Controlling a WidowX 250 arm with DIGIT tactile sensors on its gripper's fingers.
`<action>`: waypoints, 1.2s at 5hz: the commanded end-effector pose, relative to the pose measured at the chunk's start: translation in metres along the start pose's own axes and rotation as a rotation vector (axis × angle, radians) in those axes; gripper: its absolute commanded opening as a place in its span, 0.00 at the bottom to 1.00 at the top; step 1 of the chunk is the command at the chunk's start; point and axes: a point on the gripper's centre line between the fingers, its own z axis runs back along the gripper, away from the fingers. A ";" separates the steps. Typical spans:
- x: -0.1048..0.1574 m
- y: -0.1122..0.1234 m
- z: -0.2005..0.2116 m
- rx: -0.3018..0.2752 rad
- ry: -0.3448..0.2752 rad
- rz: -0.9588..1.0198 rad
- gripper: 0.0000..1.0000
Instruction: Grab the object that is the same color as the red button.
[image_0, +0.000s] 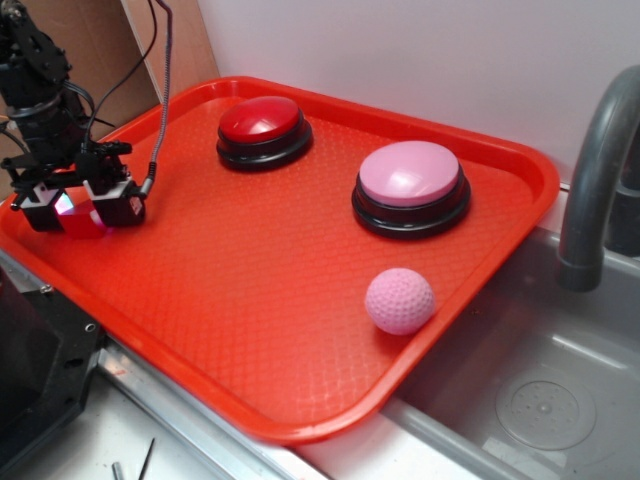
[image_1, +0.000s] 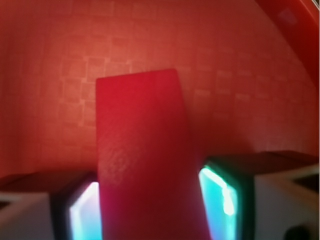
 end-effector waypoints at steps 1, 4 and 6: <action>-0.013 0.001 0.019 -0.026 -0.078 0.081 0.00; -0.068 -0.071 0.137 -0.283 -0.246 -0.271 0.00; -0.068 -0.081 0.137 -0.249 -0.263 -0.268 0.00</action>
